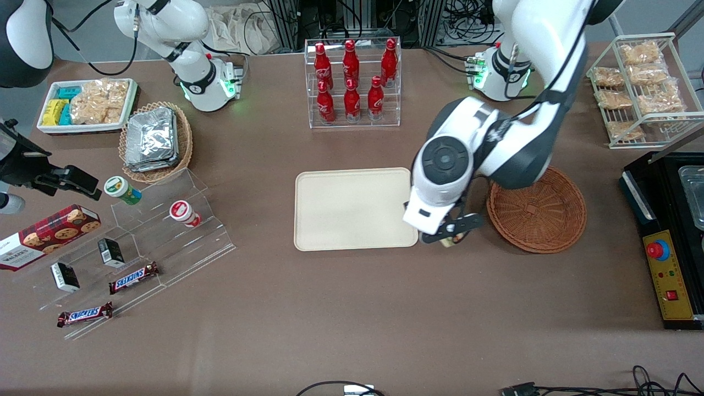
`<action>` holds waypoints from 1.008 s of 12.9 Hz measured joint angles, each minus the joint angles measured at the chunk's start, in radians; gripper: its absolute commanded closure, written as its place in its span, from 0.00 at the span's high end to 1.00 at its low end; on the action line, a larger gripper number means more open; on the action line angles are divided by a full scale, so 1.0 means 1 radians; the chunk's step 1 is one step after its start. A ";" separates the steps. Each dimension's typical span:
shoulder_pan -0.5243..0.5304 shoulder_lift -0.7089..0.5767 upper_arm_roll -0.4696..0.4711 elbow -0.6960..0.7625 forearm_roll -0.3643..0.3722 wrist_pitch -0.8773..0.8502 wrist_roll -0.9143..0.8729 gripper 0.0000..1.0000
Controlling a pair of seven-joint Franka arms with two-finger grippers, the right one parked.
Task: Place sandwich from basket to tray
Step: 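Carry the held sandwich over the cream tray, then lower the sandwich onto the tray and open the left gripper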
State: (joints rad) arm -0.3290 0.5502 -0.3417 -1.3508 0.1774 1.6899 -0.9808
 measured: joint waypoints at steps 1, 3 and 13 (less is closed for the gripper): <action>-0.015 0.018 0.000 -0.005 -0.004 0.025 -0.028 0.23; -0.028 0.031 0.000 -0.047 -0.017 0.086 -0.046 0.23; -0.031 -0.077 -0.037 -0.496 -0.022 0.444 0.191 0.20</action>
State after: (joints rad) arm -0.3601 0.4728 -0.3786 -1.8467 0.1554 2.1343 -0.7894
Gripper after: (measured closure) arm 0.797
